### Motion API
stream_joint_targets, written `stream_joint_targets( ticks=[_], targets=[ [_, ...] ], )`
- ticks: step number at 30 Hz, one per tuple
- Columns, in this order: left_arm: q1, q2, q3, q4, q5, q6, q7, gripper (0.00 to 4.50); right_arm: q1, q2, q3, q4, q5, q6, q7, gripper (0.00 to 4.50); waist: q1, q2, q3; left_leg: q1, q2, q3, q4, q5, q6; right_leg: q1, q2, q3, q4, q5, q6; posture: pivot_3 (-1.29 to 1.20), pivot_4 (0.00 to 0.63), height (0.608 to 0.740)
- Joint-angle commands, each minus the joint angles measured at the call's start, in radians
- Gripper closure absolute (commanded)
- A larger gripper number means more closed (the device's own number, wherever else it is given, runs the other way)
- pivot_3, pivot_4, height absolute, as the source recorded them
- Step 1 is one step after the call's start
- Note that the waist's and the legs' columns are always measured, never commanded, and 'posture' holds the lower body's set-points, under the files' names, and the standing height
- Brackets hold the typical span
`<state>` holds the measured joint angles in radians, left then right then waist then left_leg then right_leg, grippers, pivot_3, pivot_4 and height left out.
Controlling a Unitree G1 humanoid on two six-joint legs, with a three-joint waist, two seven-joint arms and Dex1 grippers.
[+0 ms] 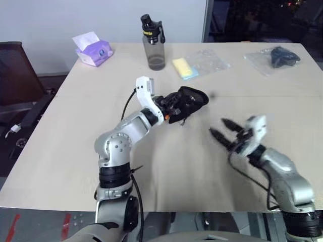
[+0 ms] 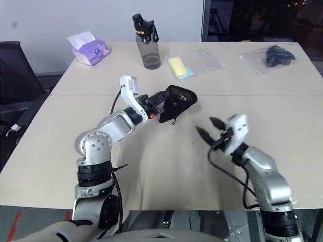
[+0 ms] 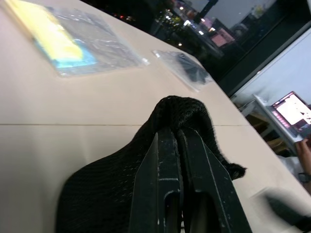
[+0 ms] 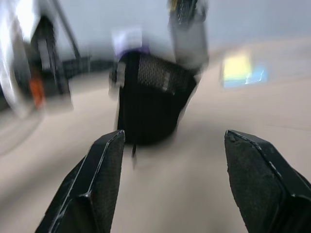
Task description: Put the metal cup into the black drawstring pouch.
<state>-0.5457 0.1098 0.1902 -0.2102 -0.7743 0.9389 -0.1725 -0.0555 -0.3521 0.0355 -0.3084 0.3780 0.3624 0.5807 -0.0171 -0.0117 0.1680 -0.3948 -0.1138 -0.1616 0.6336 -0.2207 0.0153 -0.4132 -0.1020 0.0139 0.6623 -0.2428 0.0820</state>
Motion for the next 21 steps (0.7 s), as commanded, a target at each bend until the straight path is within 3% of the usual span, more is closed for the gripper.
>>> stream_joint_targets(
  ticks=[1,8,14,21],
  targets=[
    [-0.017,-0.006,-0.007,-0.006,0.004,-0.030,-0.004,4.50,-0.102,0.065,0.080,0.134,-0.135,-0.090,-0.077,1.21,0.001,0.000,0.000,0.000,0.000,0.001,0.000,0.001,-0.001,0.000,0.000,0.001,0.000,0.001,0.000,0.00,0.150,0.740],
    [-0.020,-0.005,-0.016,0.015,0.015,-0.037,-0.010,4.50,-0.277,0.228,0.135,0.338,-0.190,-0.157,-0.123,1.21,0.003,-0.001,0.000,0.000,0.002,0.002,0.001,0.001,-0.002,0.000,0.002,0.003,-0.001,0.003,-0.002,0.00,0.150,0.740],
    [-0.022,-0.009,-0.020,0.024,0.024,-0.050,-0.017,4.50,-0.328,0.326,0.108,0.394,-0.172,-0.130,-0.179,1.21,0.004,-0.001,0.000,-0.001,0.002,0.002,0.001,0.001,-0.002,-0.001,0.002,0.003,-0.001,0.003,-0.002,0.00,0.150,0.740],
    [-0.028,-0.015,-0.015,0.037,0.022,-0.052,-0.009,4.50,-0.258,0.296,0.086,0.264,-0.136,-0.053,-0.166,4.34,0.004,-0.001,0.000,-0.001,0.002,0.001,0.001,0.001,-0.002,-0.001,0.003,0.003,-0.001,0.003,-0.002,0.00,0.150,0.740]
  ],
)
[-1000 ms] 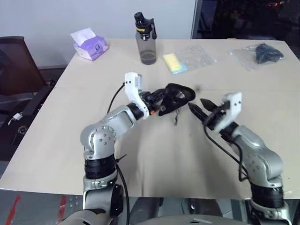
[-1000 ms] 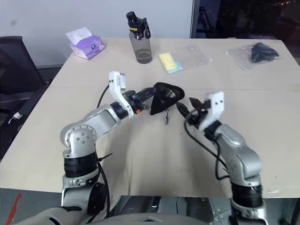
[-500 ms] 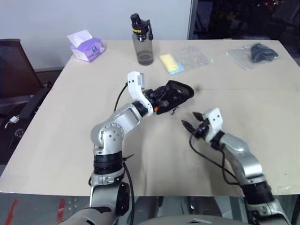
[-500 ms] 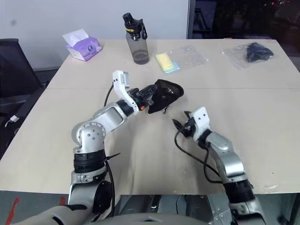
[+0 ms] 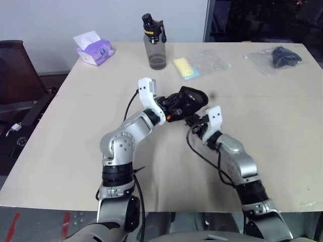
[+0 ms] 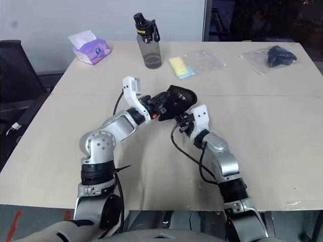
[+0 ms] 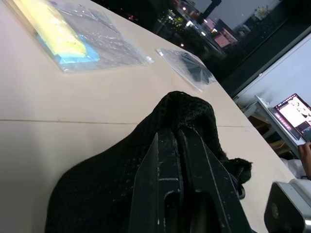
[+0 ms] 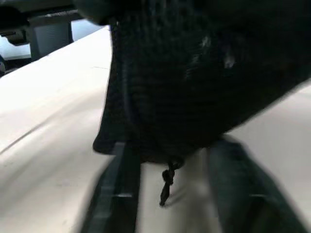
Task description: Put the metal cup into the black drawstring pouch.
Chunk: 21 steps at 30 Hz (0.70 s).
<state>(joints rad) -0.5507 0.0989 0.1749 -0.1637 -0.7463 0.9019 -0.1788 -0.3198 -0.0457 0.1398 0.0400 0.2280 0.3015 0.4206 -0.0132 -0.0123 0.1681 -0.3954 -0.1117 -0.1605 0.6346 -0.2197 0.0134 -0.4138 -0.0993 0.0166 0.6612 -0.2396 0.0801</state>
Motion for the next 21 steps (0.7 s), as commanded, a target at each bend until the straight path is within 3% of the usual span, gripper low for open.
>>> stream_joint_targets(
  ticks=[1,4,8,11,15,17,21],
  targets=[
    [-0.022,-0.006,0.000,-0.009,-0.010,-0.010,-0.003,4.50,0.009,-0.013,-0.031,-0.109,0.021,0.020,-0.016,4.44,0.000,0.000,0.000,0.000,0.000,0.000,0.000,0.000,0.000,0.000,0.000,0.000,0.000,0.000,0.000,0.00,0.150,0.740],
    [-0.016,0.001,-0.008,-0.013,0.006,-0.024,-0.010,4.50,0.020,-0.070,-0.060,-0.212,0.013,0.070,-0.036,4.44,-0.001,0.000,0.000,0.000,0.000,0.000,0.000,0.000,0.000,0.000,0.000,0.000,0.000,0.000,0.000,0.00,0.150,0.740],
    [-0.005,-0.002,0.031,-0.014,-0.044,-0.036,-0.045,4.50,-0.019,-0.260,-0.081,-0.330,-0.092,0.081,-0.016,4.44,0.003,0.000,0.000,-0.001,-0.001,0.000,0.000,0.000,0.000,0.000,0.000,0.000,0.000,0.000,0.000,0.00,0.150,0.740],
    [0.003,0.045,-0.012,-0.028,-0.025,0.000,-0.078,3.58,-0.095,-0.386,-0.121,-0.363,-0.144,0.047,-0.002,4.50,-0.003,0.000,0.000,-0.001,-0.001,0.002,0.000,0.000,0.000,0.000,-0.001,0.000,0.000,0.000,0.000,0.00,0.150,0.740],
    [-0.006,0.121,-0.085,-0.011,0.068,-0.029,-0.111,1.66,-0.196,-0.512,-0.142,-0.352,-0.218,-0.042,0.016,4.50,-0.002,0.000,0.000,0.000,0.002,0.002,0.000,0.000,0.000,0.000,0.001,0.000,0.000,0.000,0.000,0.00,0.150,0.740],
    [-0.025,0.124,-0.039,0.010,0.030,-0.052,-0.146,0.64,-0.265,-0.527,-0.154,-0.344,-0.222,-0.077,0.009,4.50,-0.003,-0.001,0.000,-0.001,0.002,0.002,0.000,0.000,0.000,0.000,0.001,0.000,-0.001,0.000,0.000,0.00,0.150,0.740],
    [-0.066,0.170,-0.032,0.071,0.102,-0.176,-0.209,0.64,-0.394,-0.457,-0.175,-0.360,-0.172,-0.007,-0.029,4.50,0.000,-0.002,0.001,-0.001,0.004,0.003,0.000,0.000,0.000,-0.001,0.002,0.000,-0.001,0.000,0.000,0.00,0.150,0.740]
  ],
)
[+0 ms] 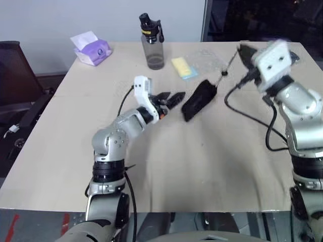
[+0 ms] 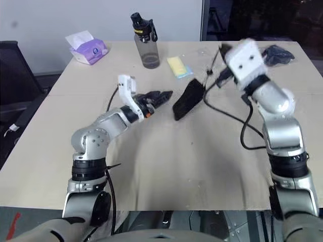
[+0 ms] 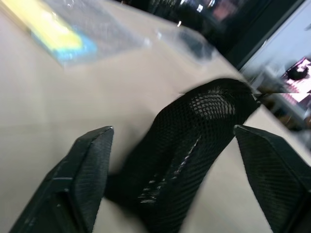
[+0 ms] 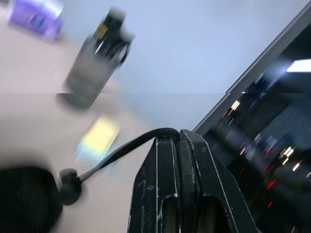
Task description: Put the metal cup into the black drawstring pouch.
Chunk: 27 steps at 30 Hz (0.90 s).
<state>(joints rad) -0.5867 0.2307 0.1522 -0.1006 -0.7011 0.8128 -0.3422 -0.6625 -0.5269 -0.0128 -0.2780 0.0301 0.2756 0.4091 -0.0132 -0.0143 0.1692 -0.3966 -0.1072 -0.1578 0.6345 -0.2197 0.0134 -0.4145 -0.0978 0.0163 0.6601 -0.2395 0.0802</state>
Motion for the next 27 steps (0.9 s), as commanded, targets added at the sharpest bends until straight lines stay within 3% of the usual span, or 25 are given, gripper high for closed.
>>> stream_joint_targets(
  ticks=[1,6,15,27],
  targets=[
    [-0.049,0.051,-0.025,0.011,0.085,-0.141,-0.079,0.64,-0.078,0.036,-0.016,-0.046,0.032,0.029,-0.017,4.50,0.000,0.000,0.000,0.000,0.000,0.000,0.000,0.000,0.000,0.000,0.000,0.000,0.000,0.000,0.000,0.00,0.150,0.740],
    [-0.140,0.027,-0.059,0.000,0.107,-0.322,-0.220,0.64,-0.130,0.065,0.008,-0.040,0.032,0.024,0.000,4.50,0.008,-0.002,0.001,-0.003,-0.001,0.000,0.000,0.000,0.000,-0.001,-0.001,0.000,-0.003,0.000,-0.001,0.00,0.150,0.740],
    [-0.240,-0.072,-0.119,0.143,0.183,-0.477,-0.272,0.64,-0.136,0.114,0.040,-0.054,0.037,0.038,0.006,4.50,-0.002,-0.002,0.001,-0.002,-0.001,0.000,0.000,0.000,0.000,-0.002,-0.001,0.000,-0.001,0.001,0.000,0.00,0.150,0.740],
    [-0.281,-0.094,-0.137,0.188,0.181,-0.484,-0.362,0.64,-0.137,0.153,0.078,-0.088,0.055,0.079,0.024,4.50,-0.002,-0.002,0.001,-0.003,-0.001,0.001,0.000,0.000,0.000,-0.003,-0.001,0.000,0.000,0.001,0.000,0.00,0.150,0.740]
  ],
)
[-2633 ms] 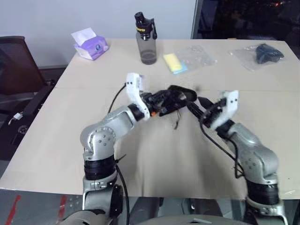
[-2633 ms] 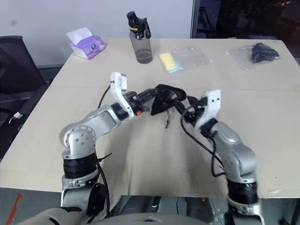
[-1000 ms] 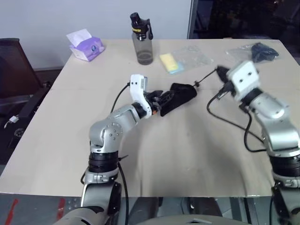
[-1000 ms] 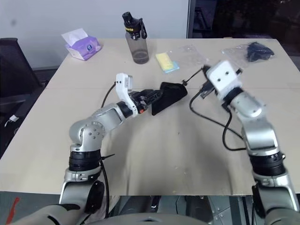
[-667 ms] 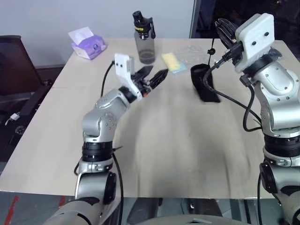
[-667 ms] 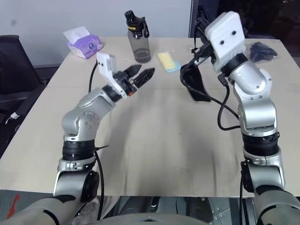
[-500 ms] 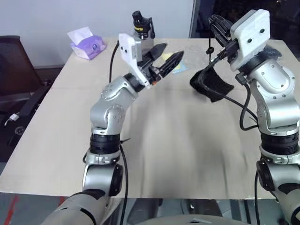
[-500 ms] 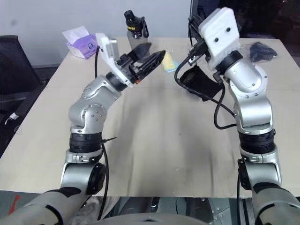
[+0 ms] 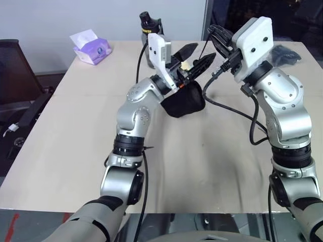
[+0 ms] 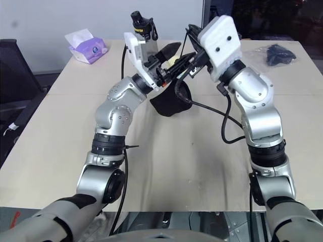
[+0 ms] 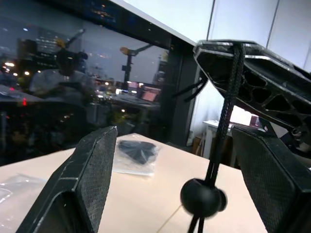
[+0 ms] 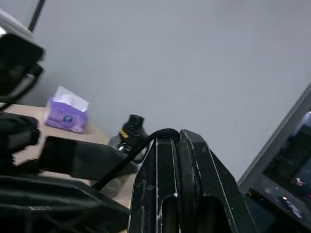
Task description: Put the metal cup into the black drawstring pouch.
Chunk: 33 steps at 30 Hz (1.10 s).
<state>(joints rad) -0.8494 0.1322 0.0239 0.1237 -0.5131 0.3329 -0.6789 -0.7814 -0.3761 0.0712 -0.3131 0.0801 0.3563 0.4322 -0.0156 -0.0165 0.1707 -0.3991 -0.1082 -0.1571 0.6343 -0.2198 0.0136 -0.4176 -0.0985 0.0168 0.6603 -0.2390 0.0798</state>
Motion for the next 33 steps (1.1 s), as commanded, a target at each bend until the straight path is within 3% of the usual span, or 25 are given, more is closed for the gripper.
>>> stream_joint_targets(
  ticks=[1,3,7,10,11,12,24,28,33],
  targets=[
    [-0.015,0.004,-0.006,-0.038,-0.011,-0.002,-0.027,0.64,-0.023,0.005,-0.006,-0.053,0.008,0.000,0.001,4.50,0.000,0.000,0.000,0.000,0.000,0.000,0.000,0.000,0.000,0.000,0.000,0.000,0.000,0.000,0.000,0.00,0.150,0.740],
    [-0.012,0.001,0.000,-0.040,-0.015,-0.001,-0.028,0.64,-0.029,0.009,-0.005,-0.054,0.011,0.004,0.000,4.50,0.000,0.000,0.000,0.000,0.000,0.000,0.000,0.000,0.000,0.000,0.000,0.000,0.000,0.000,0.000,0.00,0.150,0.740],
    [-0.007,-0.005,0.001,-0.042,-0.020,0.003,-0.034,2.41,-0.033,0.014,-0.008,-0.054,0.015,0.010,0.000,4.50,0.000,0.000,0.000,0.000,0.000,0.000,0.000,0.000,0.000,0.000,0.000,0.000,0.000,0.000,0.000,0.00,0.150,0.740],
    [0.006,-0.002,-0.017,-0.045,-0.006,0.011,-0.043,4.02,-0.036,0.012,-0.011,-0.051,0.013,0.009,-0.001,4.50,0.000,0.000,0.000,0.000,0.000,0.000,0.000,0.000,0.000,0.000,0.000,0.000,0.000,0.000,0.000,0.00,0.150,0.740],
    [0.010,0.000,-0.024,-0.044,0.001,0.013,-0.046,4.37,-0.039,0.013,-0.013,-0.050,0.014,0.010,-0.003,4.50,0.000,0.000,0.000,0.000,0.000,0.000,0.000,0.000,0.000,0.000,0.000,0.000,0.000,0.000,0.000,0.00,0.150,0.740],
    [0.015,0.002,-0.031,-0.044,0.008,0.012,-0.051,4.45,-0.044,0.014,-0.016,-0.049,0.015,0.010,-0.006,4.50,0.000,0.000,0.000,0.000,0.000,0.000,0.000,0.000,0.000,0.000,0.000,0.000,0.000,0.000,0.000,0.00,0.150,0.740],
    [0.039,0.016,-0.059,0.003,0.093,-0.025,-0.026,4.45,-0.077,0.043,-0.031,-0.033,0.026,0.010,-0.025,4.50,0.000,0.000,0.000,0.000,0.000,0.000,0.000,0.000,0.000,0.000,0.001,0.000,0.001,0.000,0.000,0.00,0.150,0.740],
    [0.044,0.021,-0.069,0.014,0.118,-0.039,-0.032,2.74,-0.091,0.060,-0.038,-0.036,0.040,0.015,-0.032,4.50,-0.002,0.000,0.000,0.000,0.000,0.000,0.000,0.000,0.000,-0.001,0.001,0.001,0.001,0.000,0.000,0.00,0.150,0.740],
    [0.057,0.026,-0.088,0.030,0.158,-0.060,-0.042,2.74,-0.134,0.116,-0.081,-0.034,0.096,-0.017,-0.066,4.50,-0.001,0.000,0.000,0.000,0.000,0.000,0.000,0.000,0.000,-0.001,0.001,0.001,0.001,0.000,0.000,0.00,0.150,0.740]
  ],
)
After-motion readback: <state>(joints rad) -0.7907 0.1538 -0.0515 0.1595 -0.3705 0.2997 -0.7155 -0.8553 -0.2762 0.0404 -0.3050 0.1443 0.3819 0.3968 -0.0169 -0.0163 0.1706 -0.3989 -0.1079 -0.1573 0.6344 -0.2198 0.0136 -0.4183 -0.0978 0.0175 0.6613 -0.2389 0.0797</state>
